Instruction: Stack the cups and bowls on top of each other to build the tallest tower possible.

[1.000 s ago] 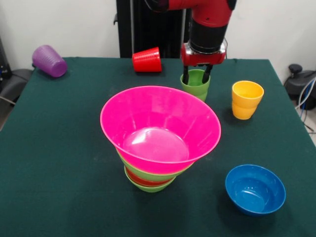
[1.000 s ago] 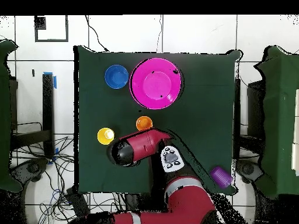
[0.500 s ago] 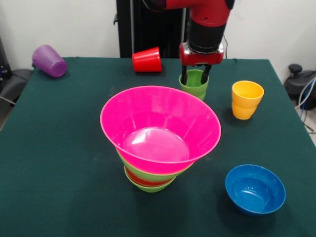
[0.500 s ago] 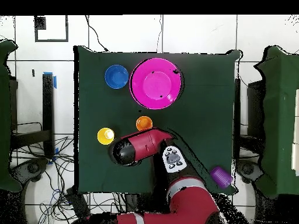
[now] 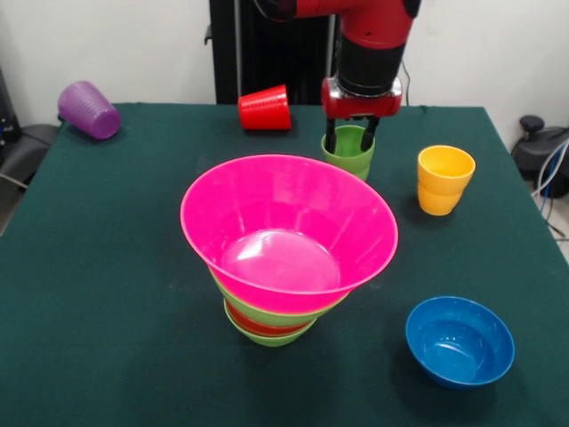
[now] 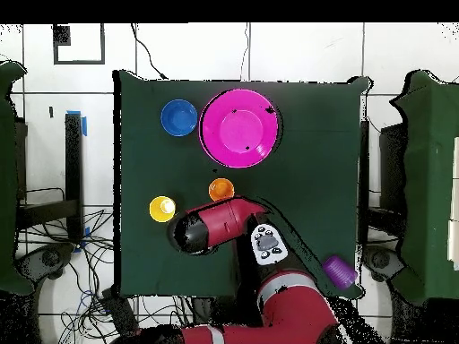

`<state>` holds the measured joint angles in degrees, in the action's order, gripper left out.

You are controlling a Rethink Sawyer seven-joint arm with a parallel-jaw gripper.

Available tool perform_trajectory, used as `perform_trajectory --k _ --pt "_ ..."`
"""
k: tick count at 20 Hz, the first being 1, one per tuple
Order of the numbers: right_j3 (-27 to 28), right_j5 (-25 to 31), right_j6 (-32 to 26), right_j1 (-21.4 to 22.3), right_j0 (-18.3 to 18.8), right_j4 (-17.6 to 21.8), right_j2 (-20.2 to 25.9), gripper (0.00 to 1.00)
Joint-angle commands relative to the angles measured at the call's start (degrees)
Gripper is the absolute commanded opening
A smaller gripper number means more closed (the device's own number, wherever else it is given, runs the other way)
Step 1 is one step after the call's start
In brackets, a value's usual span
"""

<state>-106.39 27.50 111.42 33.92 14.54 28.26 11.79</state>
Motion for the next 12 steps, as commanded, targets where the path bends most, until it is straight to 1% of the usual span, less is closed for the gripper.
perform_trajectory --k 1,6,12 --pt "2.4 -1.2 -0.4 -5.7 0.5 1.7 3.1 1.0" --pt "3.1 -3.2 0.3 -8.3 1.0 1.2 3.7 1.0" --pt "2.9 -3.1 0.3 -9.2 2.0 -0.1 4.9 1.0"
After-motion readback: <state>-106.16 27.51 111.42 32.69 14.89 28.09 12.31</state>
